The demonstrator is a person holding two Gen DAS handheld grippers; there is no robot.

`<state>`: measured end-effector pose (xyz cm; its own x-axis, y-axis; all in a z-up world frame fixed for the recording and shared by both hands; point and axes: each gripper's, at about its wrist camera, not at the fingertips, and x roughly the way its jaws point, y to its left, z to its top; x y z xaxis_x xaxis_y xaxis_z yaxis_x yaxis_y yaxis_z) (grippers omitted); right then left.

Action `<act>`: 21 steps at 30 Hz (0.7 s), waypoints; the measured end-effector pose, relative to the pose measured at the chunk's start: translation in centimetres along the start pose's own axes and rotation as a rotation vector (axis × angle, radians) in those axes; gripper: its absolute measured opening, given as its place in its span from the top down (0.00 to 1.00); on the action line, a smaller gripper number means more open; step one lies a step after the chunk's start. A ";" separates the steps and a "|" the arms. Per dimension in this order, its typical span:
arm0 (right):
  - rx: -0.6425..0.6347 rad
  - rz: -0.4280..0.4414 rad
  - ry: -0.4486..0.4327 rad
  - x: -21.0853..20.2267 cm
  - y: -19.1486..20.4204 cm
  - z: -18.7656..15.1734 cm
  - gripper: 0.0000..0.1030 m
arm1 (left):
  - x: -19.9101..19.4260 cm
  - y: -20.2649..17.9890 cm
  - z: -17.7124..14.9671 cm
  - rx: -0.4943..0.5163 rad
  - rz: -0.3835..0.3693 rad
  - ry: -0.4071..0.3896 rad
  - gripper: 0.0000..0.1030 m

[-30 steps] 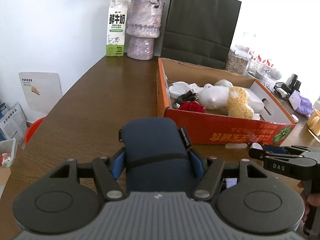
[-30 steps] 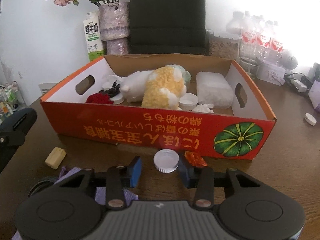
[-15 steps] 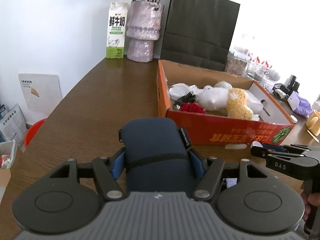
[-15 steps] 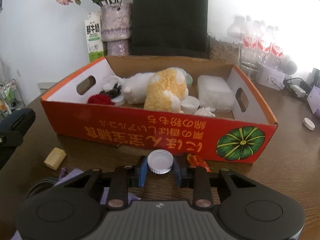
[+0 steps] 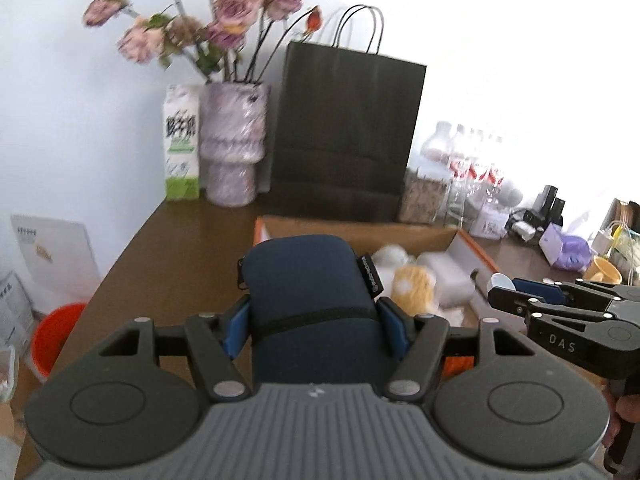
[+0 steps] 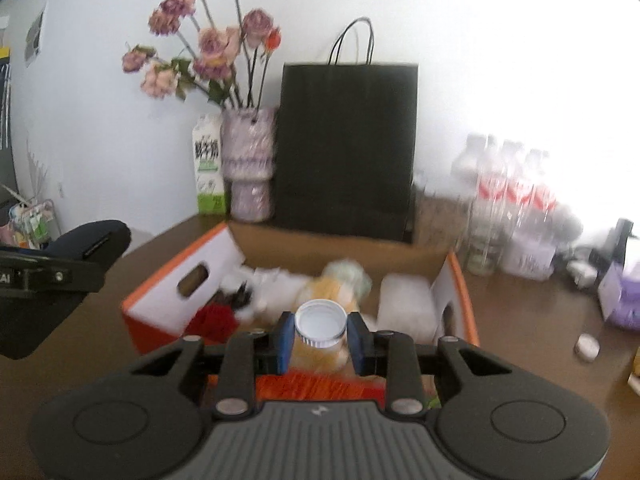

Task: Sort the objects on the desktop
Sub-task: 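Carry the pouch and bottle cap into the box and open both tools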

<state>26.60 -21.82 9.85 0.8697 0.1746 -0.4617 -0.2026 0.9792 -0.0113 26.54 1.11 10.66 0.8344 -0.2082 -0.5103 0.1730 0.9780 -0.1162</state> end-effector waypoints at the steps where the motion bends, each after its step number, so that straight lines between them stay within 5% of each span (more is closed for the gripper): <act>1: 0.001 -0.005 -0.006 0.4 -0.4 0.5 0.74 | 0.6 -0.4 0.6 0.002 0.001 -0.002 0.35; 9: 0.035 -0.001 0.013 5.4 -2.9 2.1 0.74 | 6.5 -2.3 3.0 -0.009 0.000 0.007 0.35; 21: 0.043 -0.020 0.087 11.6 -4.8 -0.3 0.74 | 12.7 -2.3 1.2 -0.007 0.078 0.061 0.35</act>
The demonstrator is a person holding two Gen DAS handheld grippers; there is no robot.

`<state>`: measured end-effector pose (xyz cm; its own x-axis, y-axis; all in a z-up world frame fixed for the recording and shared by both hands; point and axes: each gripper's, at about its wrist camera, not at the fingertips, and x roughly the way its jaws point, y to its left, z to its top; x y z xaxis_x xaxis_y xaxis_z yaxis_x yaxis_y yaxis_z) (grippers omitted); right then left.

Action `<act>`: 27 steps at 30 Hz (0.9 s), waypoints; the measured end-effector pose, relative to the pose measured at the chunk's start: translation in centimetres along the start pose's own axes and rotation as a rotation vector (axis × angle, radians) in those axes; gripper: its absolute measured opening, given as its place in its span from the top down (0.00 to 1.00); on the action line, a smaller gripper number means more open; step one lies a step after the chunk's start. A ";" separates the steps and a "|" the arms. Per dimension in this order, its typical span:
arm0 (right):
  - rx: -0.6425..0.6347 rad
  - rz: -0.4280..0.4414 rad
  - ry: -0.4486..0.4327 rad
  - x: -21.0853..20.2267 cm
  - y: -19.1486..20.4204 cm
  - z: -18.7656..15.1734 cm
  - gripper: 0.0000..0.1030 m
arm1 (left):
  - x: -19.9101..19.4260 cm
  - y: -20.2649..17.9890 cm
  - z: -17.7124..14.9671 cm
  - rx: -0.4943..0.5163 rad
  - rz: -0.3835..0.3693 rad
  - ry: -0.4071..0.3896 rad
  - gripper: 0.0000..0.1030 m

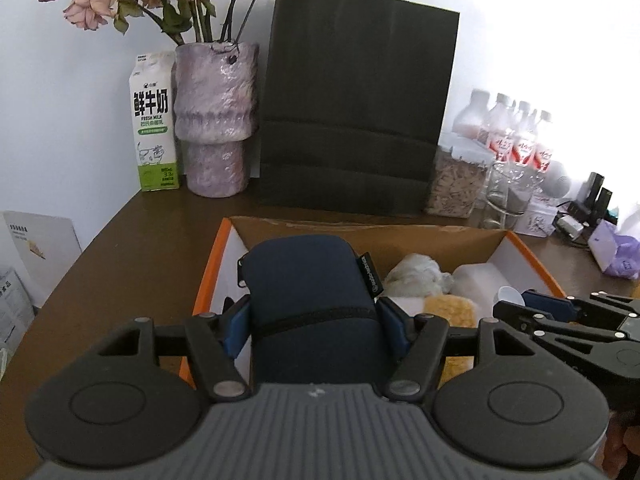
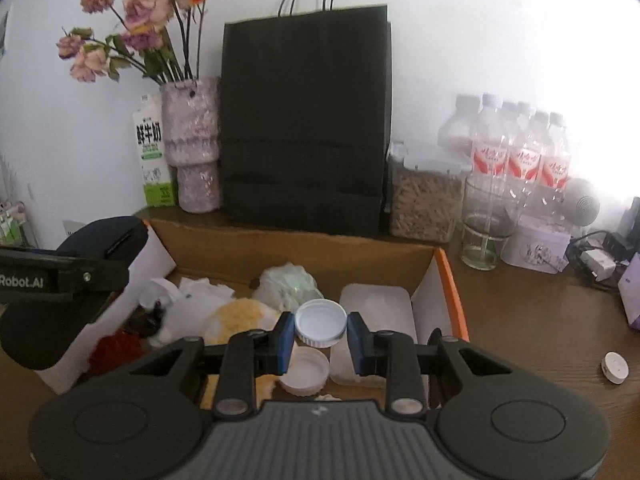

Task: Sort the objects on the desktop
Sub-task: 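Carry the pouch and bottle cap into the box and open both tools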

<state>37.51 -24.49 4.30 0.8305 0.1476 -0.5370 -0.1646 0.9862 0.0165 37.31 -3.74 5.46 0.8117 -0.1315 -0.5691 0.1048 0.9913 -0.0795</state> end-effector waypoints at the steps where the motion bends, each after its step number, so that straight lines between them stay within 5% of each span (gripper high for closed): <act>1: 0.000 -0.002 0.001 0.2 0.0 -0.1 0.74 | 0.1 0.0 -0.1 0.002 0.002 0.000 0.35; 21: -0.027 0.022 0.067 1.4 0.6 -1.5 0.73 | 2.8 -0.6 -2.3 0.065 0.028 0.075 0.31; 27: -0.021 0.008 0.062 1.0 0.4 -1.3 0.54 | 2.2 -0.8 -1.9 0.071 0.046 0.049 0.15</act>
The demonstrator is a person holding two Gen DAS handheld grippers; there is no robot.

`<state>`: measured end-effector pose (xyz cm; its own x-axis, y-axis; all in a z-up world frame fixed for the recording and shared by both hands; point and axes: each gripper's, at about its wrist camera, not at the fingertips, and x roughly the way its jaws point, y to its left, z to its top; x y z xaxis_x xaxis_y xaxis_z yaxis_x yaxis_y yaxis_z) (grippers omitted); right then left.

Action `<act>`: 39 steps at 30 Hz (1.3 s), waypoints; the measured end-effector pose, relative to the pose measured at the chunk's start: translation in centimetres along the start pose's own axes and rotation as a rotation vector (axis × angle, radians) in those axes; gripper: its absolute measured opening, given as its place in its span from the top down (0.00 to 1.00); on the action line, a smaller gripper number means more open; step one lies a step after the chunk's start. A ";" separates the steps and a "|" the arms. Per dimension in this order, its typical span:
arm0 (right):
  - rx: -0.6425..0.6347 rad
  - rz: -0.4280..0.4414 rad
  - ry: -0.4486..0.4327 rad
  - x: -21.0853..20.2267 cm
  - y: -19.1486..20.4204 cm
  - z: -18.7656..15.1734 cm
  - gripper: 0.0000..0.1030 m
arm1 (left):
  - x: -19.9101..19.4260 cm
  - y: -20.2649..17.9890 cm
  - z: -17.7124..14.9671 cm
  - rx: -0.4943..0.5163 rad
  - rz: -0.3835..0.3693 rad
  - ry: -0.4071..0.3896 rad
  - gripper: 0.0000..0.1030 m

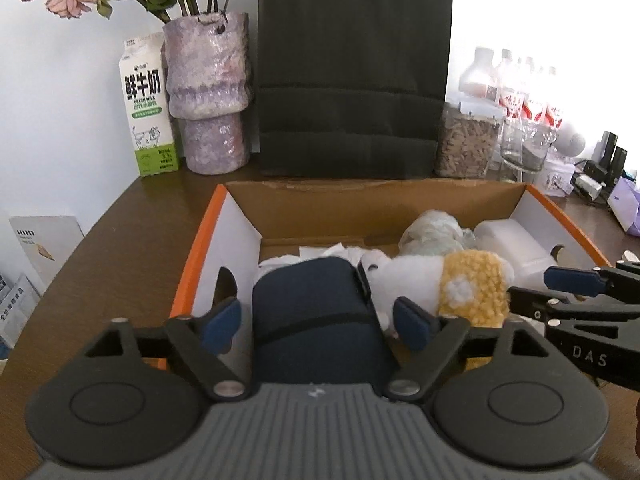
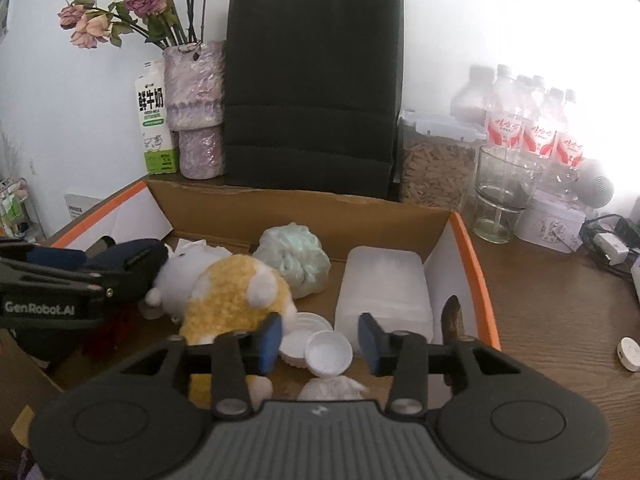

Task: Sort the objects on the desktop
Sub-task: 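Carry the pouch and bottle cap into the box and open both tools, then lift both open tools out of the box toward the purple pouch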

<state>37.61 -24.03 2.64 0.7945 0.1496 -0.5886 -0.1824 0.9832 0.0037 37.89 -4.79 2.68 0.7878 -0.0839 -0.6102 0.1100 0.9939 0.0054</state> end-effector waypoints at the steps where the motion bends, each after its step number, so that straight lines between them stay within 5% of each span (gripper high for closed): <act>1: 0.001 0.000 -0.002 -0.1 0.0 0.1 0.51 | -0.2 0.0 0.2 0.003 0.000 -0.005 0.10; 6: -0.010 0.004 -0.033 -1.6 0.1 0.9 0.11 | -2.1 -0.1 0.5 0.014 0.018 -0.054 0.00; 10: -0.001 0.006 -0.038 -3.1 0.3 1.4 0.01 | -4.2 0.4 0.8 -0.002 0.038 -0.088 0.00; 23: -0.001 0.011 -0.101 -11.6 1.7 0.3 0.00 | -13.6 3.0 -1.5 -0.028 0.077 -0.192 0.00; 39: -0.024 0.088 0.017 -15.3 8.2 -6.9 0.00 | -18.4 8.5 -9.6 -0.101 0.117 -0.158 0.00</act>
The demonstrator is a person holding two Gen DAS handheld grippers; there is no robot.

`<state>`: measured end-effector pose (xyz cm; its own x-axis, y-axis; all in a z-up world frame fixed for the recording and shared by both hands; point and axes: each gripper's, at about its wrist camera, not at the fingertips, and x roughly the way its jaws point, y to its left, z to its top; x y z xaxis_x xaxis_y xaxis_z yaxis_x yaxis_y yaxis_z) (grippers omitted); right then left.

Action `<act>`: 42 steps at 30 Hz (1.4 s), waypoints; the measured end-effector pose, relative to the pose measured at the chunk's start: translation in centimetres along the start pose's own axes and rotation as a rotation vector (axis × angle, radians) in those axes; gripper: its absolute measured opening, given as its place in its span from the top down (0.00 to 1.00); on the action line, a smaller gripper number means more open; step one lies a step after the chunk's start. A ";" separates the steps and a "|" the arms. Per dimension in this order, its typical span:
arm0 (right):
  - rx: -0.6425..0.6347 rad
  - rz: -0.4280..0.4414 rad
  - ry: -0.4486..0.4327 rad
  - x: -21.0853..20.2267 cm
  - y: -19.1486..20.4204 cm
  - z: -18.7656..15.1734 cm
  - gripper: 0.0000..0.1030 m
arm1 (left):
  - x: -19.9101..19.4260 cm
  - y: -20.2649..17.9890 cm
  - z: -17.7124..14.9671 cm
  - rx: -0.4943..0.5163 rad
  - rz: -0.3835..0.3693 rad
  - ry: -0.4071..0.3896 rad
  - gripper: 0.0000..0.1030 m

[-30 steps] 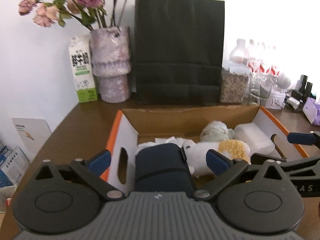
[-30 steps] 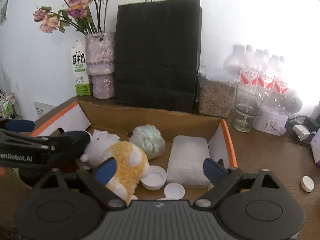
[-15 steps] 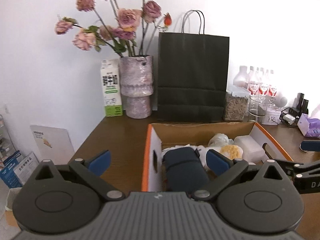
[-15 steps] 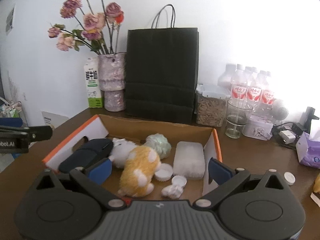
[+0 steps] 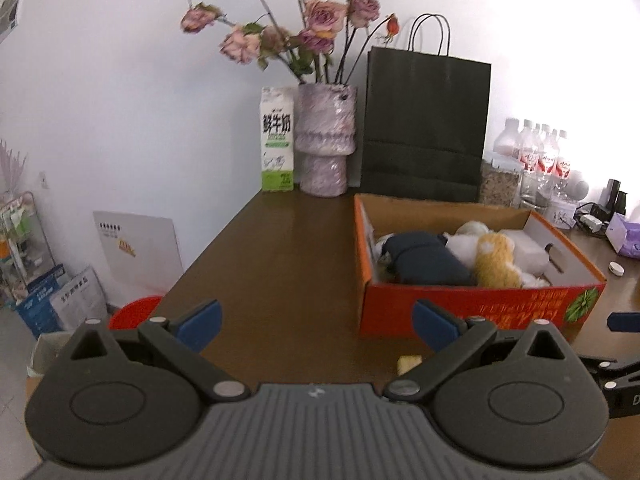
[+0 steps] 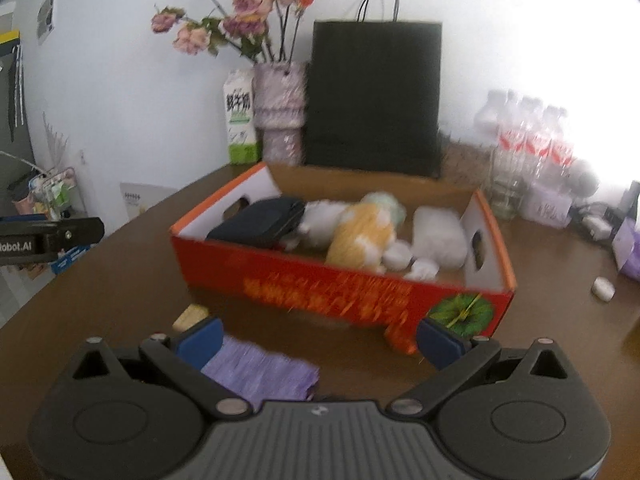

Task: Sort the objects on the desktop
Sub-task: 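Lift both open tools out of the box toward the purple pouch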

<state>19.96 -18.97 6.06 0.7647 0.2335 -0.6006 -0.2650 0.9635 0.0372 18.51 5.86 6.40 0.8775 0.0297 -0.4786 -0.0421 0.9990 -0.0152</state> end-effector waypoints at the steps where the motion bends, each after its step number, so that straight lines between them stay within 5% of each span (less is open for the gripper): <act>1: 0.001 0.004 0.010 0.2 0.3 -0.3 0.00 | -0.1 0.4 -0.4 -0.005 -0.001 0.004 0.00; 23: 0.073 0.016 0.182 4.7 4.2 -3.7 0.00 | -0.8 4.9 -5.1 -0.061 -0.048 0.051 0.00; 42: 0.022 -0.030 0.173 4.7 5.3 -4.2 0.00 | -0.3 5.3 -5.6 -0.063 -0.060 0.078 0.00</act>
<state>19.67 -13.36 0.03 0.6590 0.1806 -0.7301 -0.2290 0.9728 0.0339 15.35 10.94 1.59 0.8396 -0.0353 -0.5420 -0.0229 0.9947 -0.1002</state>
